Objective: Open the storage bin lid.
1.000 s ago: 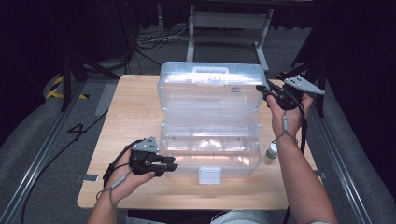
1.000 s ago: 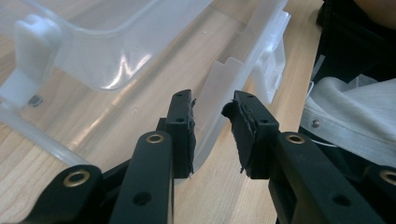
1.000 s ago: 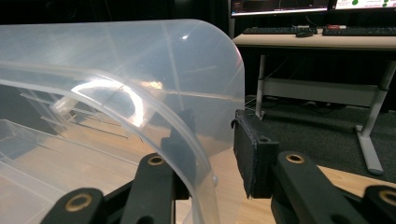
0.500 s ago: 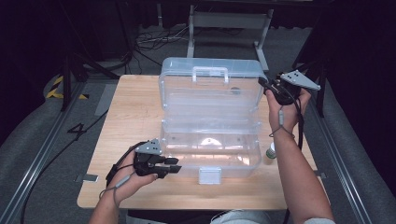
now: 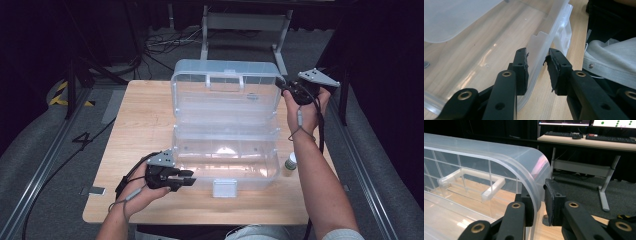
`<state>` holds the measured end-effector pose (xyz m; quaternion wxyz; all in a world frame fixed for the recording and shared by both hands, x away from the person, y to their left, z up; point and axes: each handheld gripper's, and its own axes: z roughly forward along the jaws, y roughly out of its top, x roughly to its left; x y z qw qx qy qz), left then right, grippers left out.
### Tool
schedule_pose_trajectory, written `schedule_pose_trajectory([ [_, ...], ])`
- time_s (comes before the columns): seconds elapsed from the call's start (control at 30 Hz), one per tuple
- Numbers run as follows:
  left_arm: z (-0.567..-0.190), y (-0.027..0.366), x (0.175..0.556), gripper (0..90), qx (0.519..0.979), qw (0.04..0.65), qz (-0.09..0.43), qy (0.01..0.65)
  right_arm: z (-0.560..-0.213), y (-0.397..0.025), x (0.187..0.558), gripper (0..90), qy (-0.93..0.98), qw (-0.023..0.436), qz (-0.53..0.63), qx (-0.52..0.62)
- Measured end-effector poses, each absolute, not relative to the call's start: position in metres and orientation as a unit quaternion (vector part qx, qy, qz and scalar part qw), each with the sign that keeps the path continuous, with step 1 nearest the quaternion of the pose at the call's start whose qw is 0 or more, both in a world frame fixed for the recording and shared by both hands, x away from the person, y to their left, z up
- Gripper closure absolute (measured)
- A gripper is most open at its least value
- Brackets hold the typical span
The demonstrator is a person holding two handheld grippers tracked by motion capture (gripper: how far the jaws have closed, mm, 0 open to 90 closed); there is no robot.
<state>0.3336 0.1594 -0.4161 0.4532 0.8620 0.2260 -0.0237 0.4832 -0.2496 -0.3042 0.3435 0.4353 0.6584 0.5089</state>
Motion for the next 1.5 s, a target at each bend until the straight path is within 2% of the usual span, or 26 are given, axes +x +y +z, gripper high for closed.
schedule_pose_trajectory([
  [0.7, -0.423, 0.160, 0.335, 72.3, 0.850, 0.479, -0.030, 0.217, -0.306, -0.252, 0.524, 79.4, 0.677, 0.304, 0.490, 0.458],
  [1.5, -0.424, 0.159, 0.336, 72.5, 0.847, 0.484, -0.035, 0.217, -0.322, -0.249, 0.555, 82.5, 0.677, 0.303, 0.479, 0.470],
])
